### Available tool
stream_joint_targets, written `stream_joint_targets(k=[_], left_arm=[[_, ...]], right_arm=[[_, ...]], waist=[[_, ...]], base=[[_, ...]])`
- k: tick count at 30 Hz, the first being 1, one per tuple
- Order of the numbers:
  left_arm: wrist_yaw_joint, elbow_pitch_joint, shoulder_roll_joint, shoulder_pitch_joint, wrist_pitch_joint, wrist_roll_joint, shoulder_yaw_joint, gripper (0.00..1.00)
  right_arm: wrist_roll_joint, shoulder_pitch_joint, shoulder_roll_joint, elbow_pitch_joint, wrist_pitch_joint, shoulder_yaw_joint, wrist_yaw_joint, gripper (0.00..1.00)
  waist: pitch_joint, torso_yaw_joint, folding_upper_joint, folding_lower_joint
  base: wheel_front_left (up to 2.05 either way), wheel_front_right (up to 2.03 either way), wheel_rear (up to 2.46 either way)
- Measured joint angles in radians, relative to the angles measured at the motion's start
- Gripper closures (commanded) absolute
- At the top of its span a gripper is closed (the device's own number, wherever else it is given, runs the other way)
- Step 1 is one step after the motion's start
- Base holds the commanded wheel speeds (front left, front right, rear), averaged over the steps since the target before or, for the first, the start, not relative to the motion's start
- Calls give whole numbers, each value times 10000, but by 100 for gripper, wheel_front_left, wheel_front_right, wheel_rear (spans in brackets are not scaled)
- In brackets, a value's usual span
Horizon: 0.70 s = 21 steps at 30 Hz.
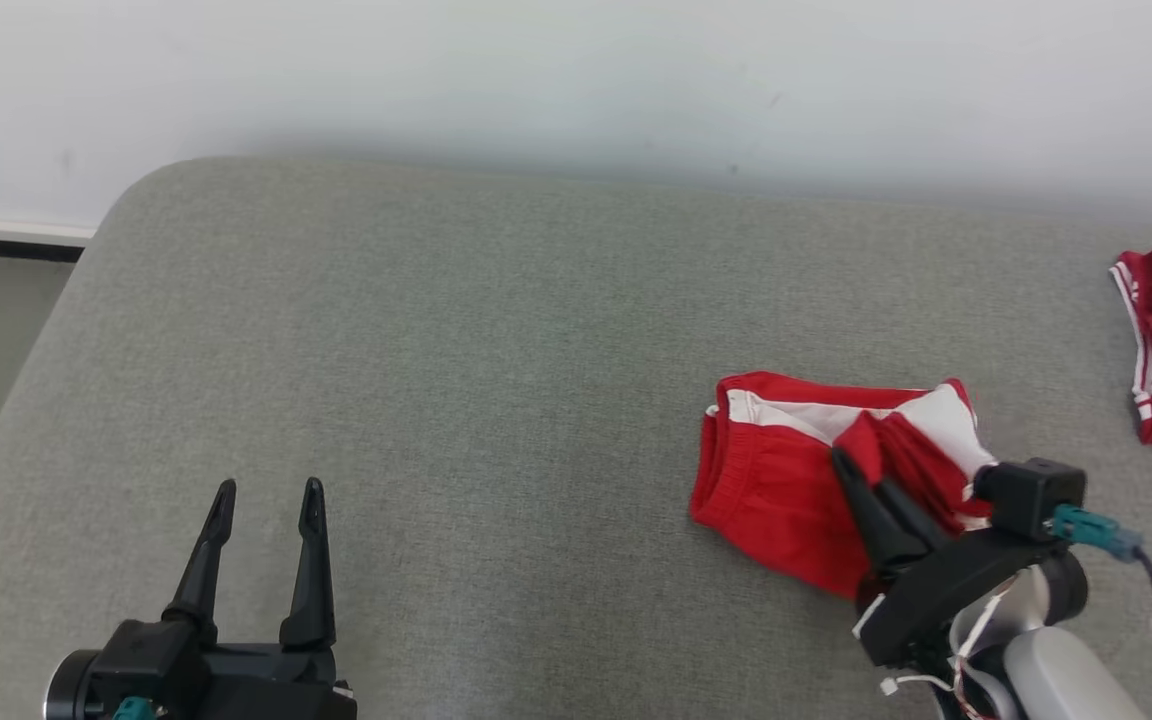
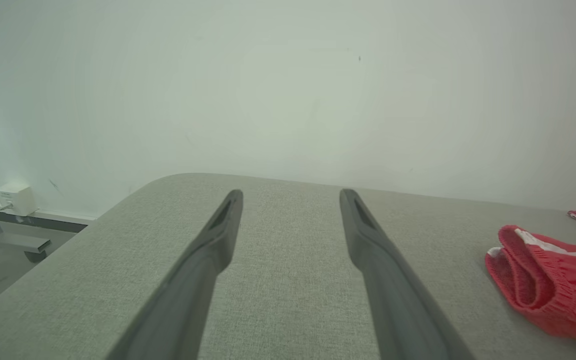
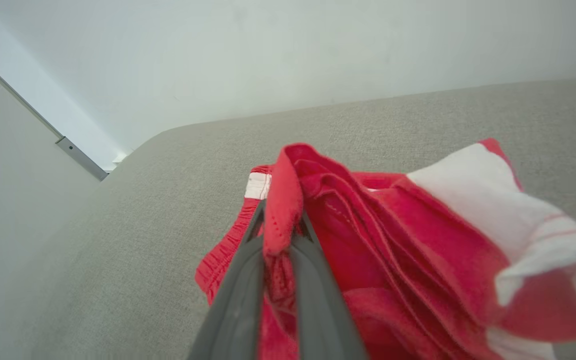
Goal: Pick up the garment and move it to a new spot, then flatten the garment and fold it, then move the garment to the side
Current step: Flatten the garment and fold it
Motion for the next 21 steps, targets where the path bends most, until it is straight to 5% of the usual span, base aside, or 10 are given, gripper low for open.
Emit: stream_joint_targets(k=[14,15,16,17,21], left_arm=[[0,92,0,-157,0,-180,-54,0],[0,98,-2,-165,0,-182,-44,0],[0,102,-2,-165,0,-184,-38,0],[0,102,0,-165,0,-184,-6,0],[0,111,0,-144,0,-184,46,0]], right_arm=[[-420,-693,663,1900,-483,1047,0,100],[-433,-731,662,1996,-589,1099,0,73],[-437,-763,660,2067,-681,1141,0,31],[-430,-800,656,2111,-761,1210,2,0],[-414,-902,491,1996,-1292,1375,2,0]], waist=[[266,496,0,2],[254,495,0,2],[241,487,0,2],[224,472,0,1],[146,353,0,2]], base=[[0,0,0],[0,0,0],[0,0,0],[0,0,0],[0,0,0]])
